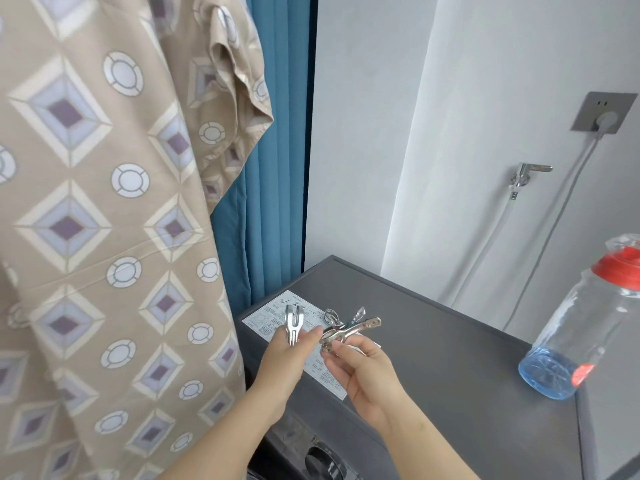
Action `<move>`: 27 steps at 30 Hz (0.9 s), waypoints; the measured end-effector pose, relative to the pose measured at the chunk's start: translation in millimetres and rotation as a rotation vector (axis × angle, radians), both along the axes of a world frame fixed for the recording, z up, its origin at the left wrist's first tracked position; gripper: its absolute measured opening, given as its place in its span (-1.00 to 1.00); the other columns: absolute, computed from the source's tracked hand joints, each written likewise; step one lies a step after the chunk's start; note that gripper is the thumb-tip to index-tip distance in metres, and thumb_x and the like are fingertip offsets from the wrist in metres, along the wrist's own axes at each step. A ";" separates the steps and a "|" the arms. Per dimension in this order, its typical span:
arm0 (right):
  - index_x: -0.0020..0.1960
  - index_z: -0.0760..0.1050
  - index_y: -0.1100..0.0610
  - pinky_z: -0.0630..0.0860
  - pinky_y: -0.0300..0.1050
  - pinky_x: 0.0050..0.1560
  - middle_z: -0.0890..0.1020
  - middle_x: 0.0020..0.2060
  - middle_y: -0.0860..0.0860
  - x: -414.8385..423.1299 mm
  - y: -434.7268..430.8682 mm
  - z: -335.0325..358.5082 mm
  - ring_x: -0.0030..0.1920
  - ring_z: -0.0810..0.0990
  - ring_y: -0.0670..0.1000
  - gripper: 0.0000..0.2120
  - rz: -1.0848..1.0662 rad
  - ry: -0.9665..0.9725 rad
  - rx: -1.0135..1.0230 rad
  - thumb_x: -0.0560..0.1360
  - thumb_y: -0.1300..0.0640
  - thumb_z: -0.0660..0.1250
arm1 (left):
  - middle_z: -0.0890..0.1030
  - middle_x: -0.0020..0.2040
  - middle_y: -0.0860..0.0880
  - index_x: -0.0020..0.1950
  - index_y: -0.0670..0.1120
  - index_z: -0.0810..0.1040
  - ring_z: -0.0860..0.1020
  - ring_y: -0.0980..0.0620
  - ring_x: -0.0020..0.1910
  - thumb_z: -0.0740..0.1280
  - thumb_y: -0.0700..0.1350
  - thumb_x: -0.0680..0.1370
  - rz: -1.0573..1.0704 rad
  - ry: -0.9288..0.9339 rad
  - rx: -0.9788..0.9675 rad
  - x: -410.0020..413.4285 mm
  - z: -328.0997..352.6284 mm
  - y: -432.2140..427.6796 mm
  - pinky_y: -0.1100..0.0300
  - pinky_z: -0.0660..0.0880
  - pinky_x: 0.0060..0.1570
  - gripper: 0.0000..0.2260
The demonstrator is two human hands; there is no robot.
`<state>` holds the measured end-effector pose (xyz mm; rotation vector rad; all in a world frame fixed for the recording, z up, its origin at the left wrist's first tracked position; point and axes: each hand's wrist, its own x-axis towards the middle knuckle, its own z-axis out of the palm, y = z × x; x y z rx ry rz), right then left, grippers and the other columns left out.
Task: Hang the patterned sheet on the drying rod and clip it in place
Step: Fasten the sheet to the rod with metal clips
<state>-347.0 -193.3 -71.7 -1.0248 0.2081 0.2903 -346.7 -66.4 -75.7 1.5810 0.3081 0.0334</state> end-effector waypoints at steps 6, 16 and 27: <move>-0.18 0.50 0.23 0.59 -0.28 -0.25 0.67 -0.30 0.08 -7.2 13.8 18.1 -0.25 0.67 -0.04 -0.90 0.114 -0.103 -0.083 0.51 0.32 0.29 | 0.66 -0.18 0.02 -0.15 0.00 0.61 0.60 0.04 -0.09 0.39 0.05 0.47 0.015 -0.103 0.298 -17.4 23.9 15.6 0.18 0.46 -0.07 -0.87; 0.01 0.45 0.15 0.56 -0.14 -0.22 0.56 -0.10 0.09 -9.5 44.7 74.3 -0.21 0.58 0.01 -0.78 0.044 -0.265 -0.134 0.46 0.07 0.38 | 0.66 -0.17 -0.08 -0.14 -0.03 0.61 0.59 -0.06 -0.15 0.42 0.06 0.44 0.136 -0.289 0.305 -40.0 82.6 57.1 0.08 0.45 -0.15 -0.83; -0.14 0.48 0.12 0.55 -0.24 -0.39 0.63 -0.35 0.00 -25.7 96.3 175.7 -0.37 0.62 -0.07 -0.68 0.202 -0.503 0.127 0.27 -0.10 0.33 | 0.54 -0.48 0.21 -0.19 0.01 0.59 0.44 0.28 -0.50 0.42 -0.06 0.46 0.162 -0.532 0.290 -75.7 171.8 114.1 0.22 0.34 -0.33 -0.95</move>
